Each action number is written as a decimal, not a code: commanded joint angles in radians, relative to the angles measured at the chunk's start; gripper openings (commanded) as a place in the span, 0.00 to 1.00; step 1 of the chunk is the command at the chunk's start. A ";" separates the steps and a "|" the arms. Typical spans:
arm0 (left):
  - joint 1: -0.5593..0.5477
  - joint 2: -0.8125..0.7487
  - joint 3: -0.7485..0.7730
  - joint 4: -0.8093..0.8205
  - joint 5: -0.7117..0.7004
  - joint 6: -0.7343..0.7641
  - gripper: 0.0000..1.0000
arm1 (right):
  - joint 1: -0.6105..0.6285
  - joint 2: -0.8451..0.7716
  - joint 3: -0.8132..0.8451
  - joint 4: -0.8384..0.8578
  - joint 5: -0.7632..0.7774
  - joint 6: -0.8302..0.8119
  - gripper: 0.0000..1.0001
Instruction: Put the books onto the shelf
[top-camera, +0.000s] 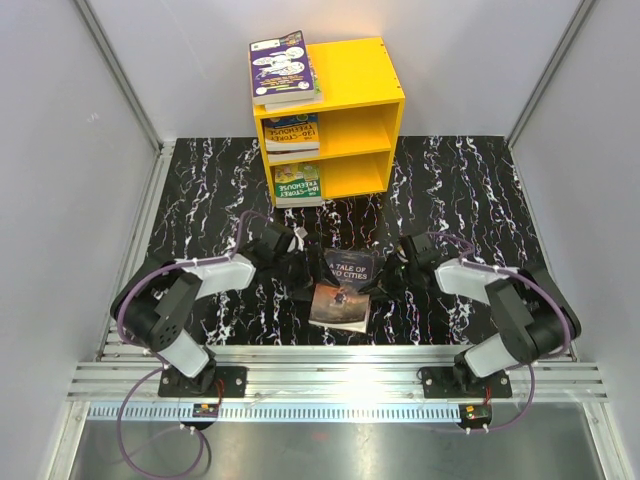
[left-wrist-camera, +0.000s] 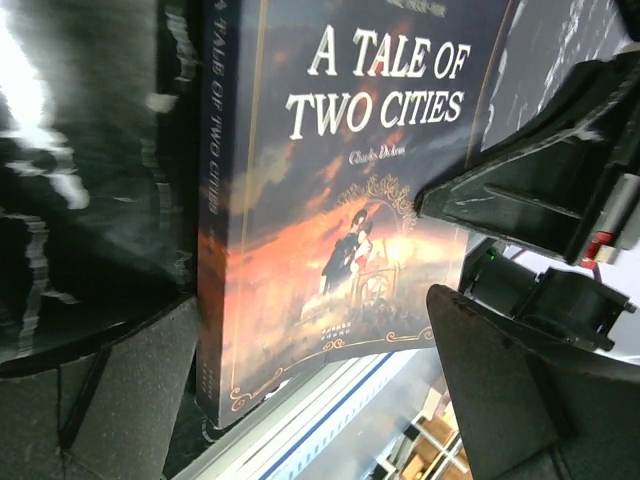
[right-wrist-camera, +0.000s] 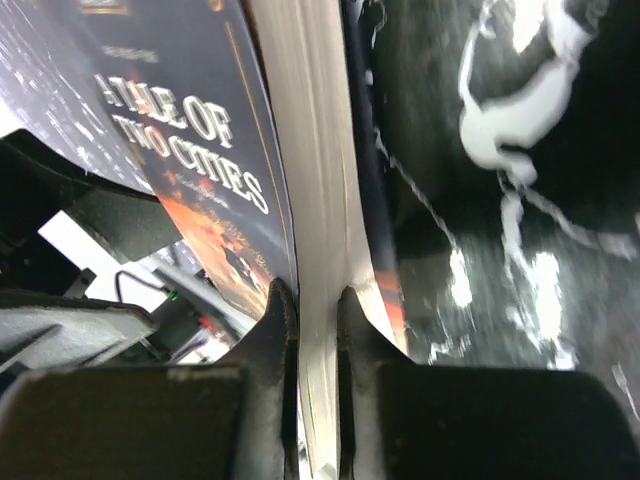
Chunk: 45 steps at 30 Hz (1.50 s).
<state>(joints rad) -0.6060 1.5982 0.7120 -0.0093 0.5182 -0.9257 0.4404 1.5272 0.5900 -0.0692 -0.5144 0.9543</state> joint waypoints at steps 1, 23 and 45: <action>-0.106 0.019 0.033 0.067 0.068 -0.017 0.99 | 0.066 -0.117 0.073 -0.062 0.057 -0.018 0.00; 0.057 -0.400 0.084 0.178 0.206 -0.176 0.83 | 0.061 -0.559 0.490 -0.558 0.131 -0.036 0.00; -0.017 -0.429 0.109 -0.087 0.102 -0.051 0.52 | 0.049 -0.613 0.479 -0.432 0.076 0.046 0.00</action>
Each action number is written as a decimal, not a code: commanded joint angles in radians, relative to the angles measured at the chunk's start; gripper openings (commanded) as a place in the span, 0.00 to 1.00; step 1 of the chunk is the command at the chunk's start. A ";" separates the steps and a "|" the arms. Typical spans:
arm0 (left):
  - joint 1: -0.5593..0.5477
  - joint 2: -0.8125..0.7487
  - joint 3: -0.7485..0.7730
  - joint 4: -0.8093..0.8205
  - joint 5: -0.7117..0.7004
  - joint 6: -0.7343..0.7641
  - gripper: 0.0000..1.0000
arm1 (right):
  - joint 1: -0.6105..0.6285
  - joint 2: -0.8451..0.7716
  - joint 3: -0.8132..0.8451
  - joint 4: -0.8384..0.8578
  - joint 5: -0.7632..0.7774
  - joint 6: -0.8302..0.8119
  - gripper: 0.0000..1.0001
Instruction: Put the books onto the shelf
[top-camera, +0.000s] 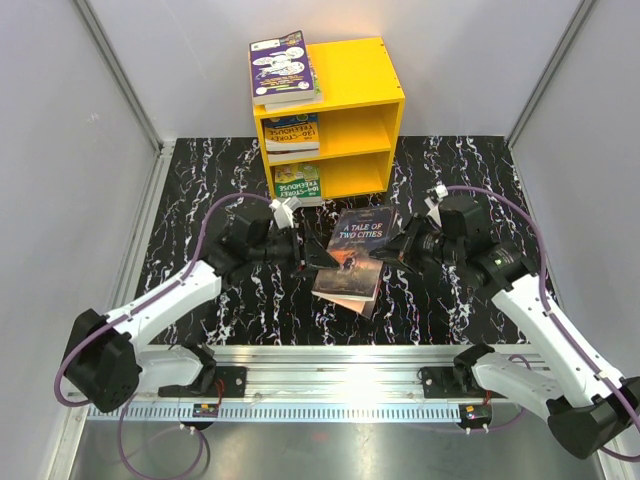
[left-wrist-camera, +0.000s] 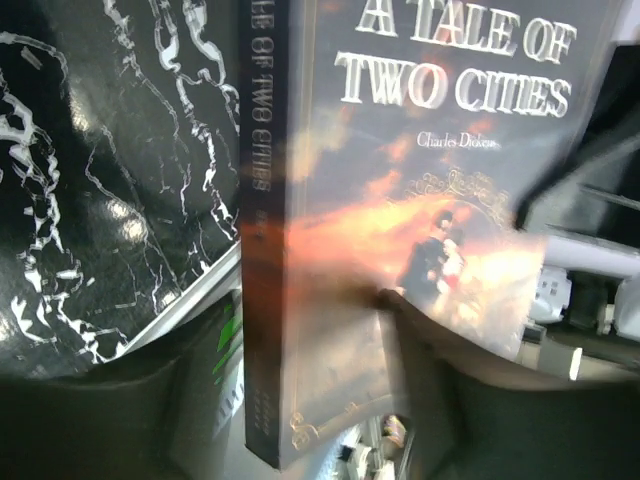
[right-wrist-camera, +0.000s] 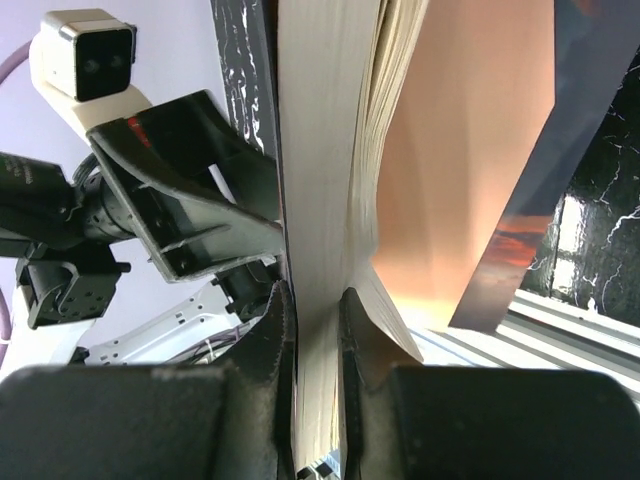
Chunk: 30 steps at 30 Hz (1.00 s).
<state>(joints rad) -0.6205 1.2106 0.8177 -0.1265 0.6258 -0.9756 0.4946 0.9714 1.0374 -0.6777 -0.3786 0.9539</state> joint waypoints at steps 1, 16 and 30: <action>-0.004 -0.052 0.027 0.027 -0.009 -0.002 0.41 | -0.007 -0.065 0.024 0.179 -0.060 0.049 0.00; -0.041 -0.039 0.233 0.183 0.186 -0.077 0.22 | -0.010 -0.096 -0.043 0.279 -0.054 0.114 0.00; 0.111 0.220 1.056 -0.309 0.037 0.164 0.00 | -0.010 -0.109 0.249 -0.055 0.099 -0.053 1.00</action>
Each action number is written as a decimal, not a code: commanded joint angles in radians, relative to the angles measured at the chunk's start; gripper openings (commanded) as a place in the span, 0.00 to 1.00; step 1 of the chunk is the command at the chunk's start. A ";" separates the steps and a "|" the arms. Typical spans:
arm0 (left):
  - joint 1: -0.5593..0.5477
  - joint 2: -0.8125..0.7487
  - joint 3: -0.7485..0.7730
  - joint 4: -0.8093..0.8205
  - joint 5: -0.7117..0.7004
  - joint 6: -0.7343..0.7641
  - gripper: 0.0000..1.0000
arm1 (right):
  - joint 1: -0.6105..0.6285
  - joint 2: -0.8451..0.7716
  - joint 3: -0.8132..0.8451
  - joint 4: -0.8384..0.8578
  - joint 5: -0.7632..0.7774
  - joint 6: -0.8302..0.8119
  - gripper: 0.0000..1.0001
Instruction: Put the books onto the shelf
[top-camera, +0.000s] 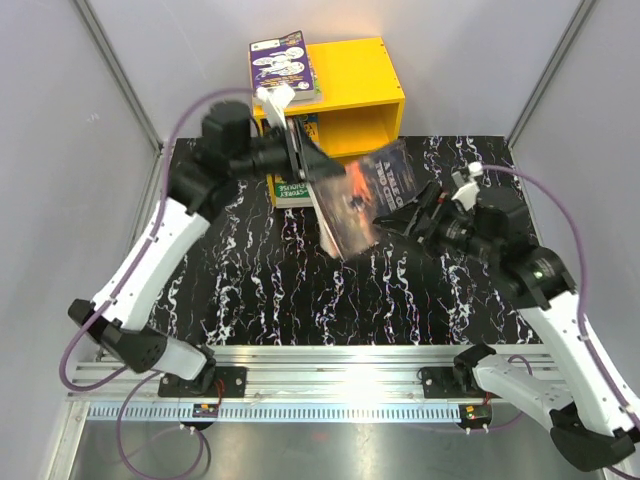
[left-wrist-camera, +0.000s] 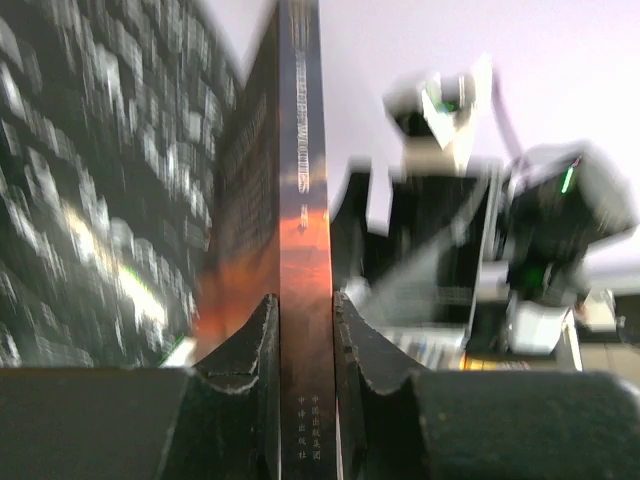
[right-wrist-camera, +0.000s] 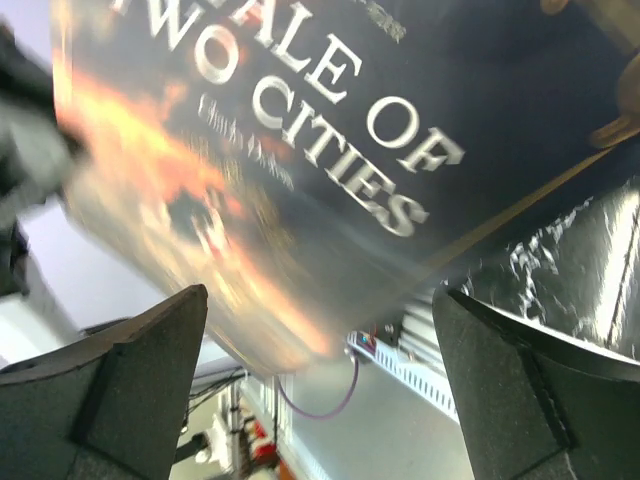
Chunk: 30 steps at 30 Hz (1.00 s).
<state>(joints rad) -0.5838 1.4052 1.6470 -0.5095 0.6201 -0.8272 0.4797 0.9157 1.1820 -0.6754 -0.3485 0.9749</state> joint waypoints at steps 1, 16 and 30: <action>0.123 0.053 0.290 0.089 0.056 -0.006 0.00 | 0.005 -0.078 0.119 -0.108 0.081 -0.091 1.00; 0.433 0.501 0.789 0.715 -0.029 -0.627 0.00 | 0.004 -0.273 -0.016 -0.266 0.166 -0.048 1.00; 0.530 -0.153 -0.358 0.206 -0.028 0.046 0.99 | 0.005 0.050 -0.232 -0.069 -0.124 -0.090 1.00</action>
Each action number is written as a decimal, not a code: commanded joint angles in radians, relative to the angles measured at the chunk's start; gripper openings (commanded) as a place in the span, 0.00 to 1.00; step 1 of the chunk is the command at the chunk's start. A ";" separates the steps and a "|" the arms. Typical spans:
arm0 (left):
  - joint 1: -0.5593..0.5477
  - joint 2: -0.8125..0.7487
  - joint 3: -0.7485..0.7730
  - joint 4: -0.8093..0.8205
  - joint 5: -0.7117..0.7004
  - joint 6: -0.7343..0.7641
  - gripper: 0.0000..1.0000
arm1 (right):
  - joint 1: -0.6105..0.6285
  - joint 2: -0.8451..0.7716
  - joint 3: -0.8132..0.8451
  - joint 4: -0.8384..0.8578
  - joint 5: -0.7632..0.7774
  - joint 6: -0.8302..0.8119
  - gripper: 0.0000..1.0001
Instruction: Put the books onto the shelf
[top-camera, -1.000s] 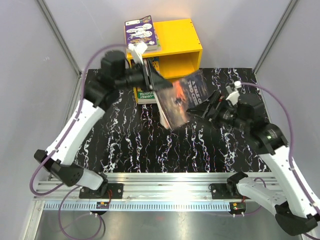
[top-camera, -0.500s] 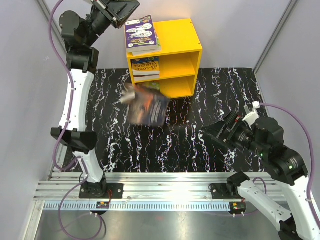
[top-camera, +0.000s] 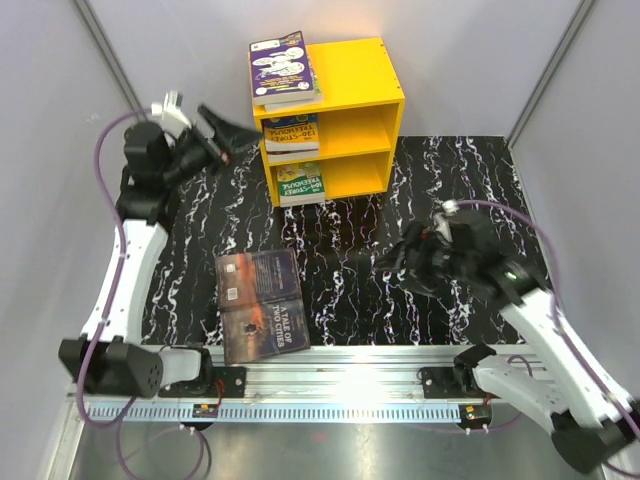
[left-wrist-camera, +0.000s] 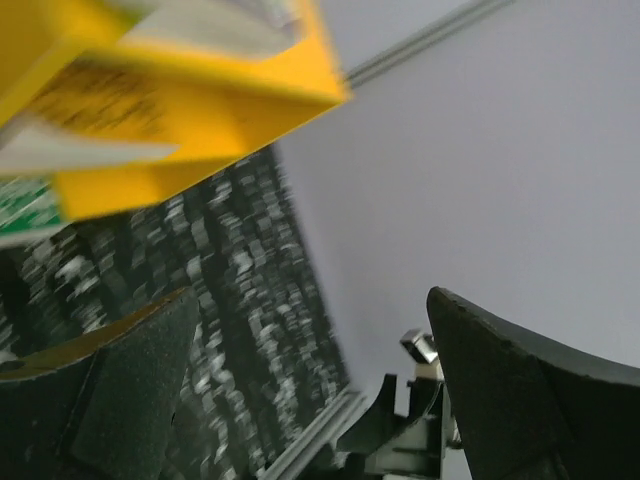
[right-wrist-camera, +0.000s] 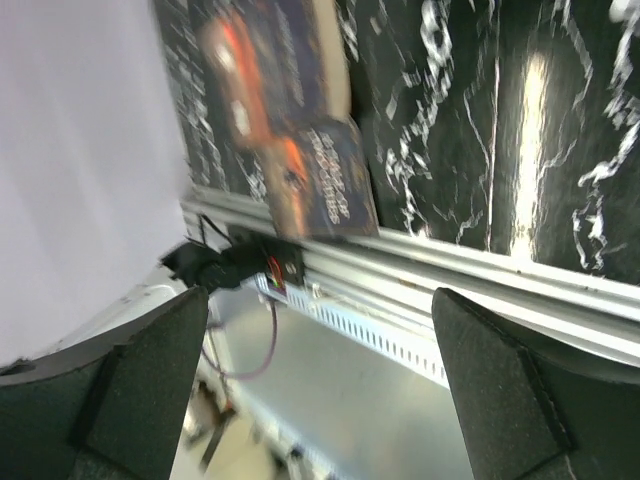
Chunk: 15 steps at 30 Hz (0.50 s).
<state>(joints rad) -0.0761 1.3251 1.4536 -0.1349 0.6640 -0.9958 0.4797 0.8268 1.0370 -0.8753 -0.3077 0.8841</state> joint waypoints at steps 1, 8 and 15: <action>0.021 -0.093 -0.203 -0.289 -0.102 0.253 0.99 | 0.007 0.185 -0.104 0.156 -0.232 0.001 1.00; 0.033 -0.233 -0.418 -0.643 -0.553 0.384 0.99 | 0.051 0.610 -0.088 0.456 -0.378 0.003 1.00; 0.166 -0.156 -0.553 -0.655 -0.463 0.411 0.99 | 0.083 0.998 0.102 0.667 -0.430 0.042 1.00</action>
<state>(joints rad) 0.0406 1.1439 0.9413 -0.7731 0.2115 -0.6338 0.5468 1.7390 1.0580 -0.3756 -0.6712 0.8993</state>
